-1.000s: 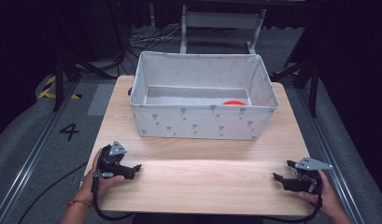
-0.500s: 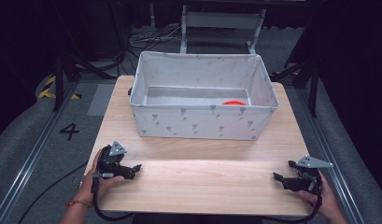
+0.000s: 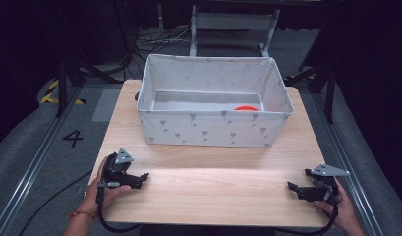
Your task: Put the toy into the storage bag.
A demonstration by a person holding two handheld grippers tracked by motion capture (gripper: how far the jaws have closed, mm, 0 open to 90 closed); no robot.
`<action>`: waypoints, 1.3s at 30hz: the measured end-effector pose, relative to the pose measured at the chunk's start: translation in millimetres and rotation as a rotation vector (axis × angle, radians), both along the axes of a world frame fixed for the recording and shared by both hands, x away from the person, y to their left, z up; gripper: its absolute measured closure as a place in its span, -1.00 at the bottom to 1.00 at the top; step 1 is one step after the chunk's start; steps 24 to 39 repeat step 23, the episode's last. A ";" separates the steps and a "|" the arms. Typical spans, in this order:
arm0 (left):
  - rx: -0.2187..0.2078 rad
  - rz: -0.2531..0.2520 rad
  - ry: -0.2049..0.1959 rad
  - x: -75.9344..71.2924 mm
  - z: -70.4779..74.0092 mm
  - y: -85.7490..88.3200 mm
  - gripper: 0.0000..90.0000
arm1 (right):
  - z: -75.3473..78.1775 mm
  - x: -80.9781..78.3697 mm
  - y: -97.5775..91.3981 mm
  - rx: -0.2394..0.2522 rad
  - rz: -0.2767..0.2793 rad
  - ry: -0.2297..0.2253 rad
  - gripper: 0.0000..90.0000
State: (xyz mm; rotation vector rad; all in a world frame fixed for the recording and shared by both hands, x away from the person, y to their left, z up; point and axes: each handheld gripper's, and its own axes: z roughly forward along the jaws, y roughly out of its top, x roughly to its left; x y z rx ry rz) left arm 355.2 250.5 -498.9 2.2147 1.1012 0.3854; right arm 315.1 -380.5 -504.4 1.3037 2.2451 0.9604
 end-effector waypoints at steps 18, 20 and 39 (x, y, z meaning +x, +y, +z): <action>0.001 0.002 0.004 1.0 0.2 -0.4 -1.00 | -0.8 2.7 0.7 -0.011 -0.034 0.015 -0.95; 0.001 0.002 0.004 1.0 0.2 -0.4 -0.99 | -0.8 2.7 0.7 -0.011 -0.034 0.015 -0.95; 0.000 0.003 0.004 1.0 0.2 -0.5 -1.00 | -0.8 2.8 0.7 -0.011 -0.035 0.015 -0.96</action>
